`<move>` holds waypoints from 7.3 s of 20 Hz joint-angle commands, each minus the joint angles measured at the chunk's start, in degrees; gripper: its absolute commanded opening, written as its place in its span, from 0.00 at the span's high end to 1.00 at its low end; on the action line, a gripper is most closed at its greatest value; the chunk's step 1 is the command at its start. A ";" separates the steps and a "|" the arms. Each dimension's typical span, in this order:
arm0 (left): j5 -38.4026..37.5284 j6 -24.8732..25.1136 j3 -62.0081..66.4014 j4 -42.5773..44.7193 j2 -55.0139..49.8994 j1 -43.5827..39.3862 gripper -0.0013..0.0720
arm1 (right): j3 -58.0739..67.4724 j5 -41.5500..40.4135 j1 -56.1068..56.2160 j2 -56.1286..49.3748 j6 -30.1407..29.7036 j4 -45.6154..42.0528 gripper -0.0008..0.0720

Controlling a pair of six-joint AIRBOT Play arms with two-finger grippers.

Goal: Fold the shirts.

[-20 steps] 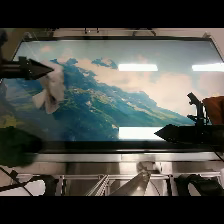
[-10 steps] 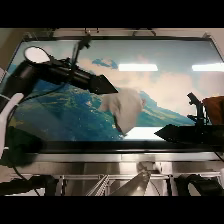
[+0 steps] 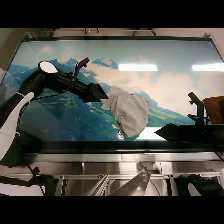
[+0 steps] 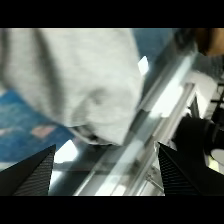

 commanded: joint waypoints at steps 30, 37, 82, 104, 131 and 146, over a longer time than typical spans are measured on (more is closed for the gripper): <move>-2.36 -3.10 14.29 1.22 -18.47 0.66 0.95 | 12.94 -24.72 -10.03 -51.28 -16.83 16.90 0.51; -2.01 -3.06 14.29 1.25 -18.49 0.66 0.95 | 23.56 -26.16 -5.86 -61.40 -15.85 22.69 0.56; -13.46 2.67 6.71 0.22 -4.68 25.31 0.00 | 39.12 7.54 -13.25 -50.51 -25.57 4.48 0.48; -2.69 -0.59 6.69 5.81 -10.38 18.58 0.02 | -7.63 -29.35 0.02 -38.14 -22.69 25.11 0.85; 4.26 8.85 6.75 -5.07 5.29 22.25 0.97 | 1.38 1.05 -17.03 -22.69 -23.63 22.99 0.96; -6.23 9.77 22.64 -12.02 50.69 43.69 0.96 | 40.35 14.19 -43.50 3.10 -28.89 50.05 0.96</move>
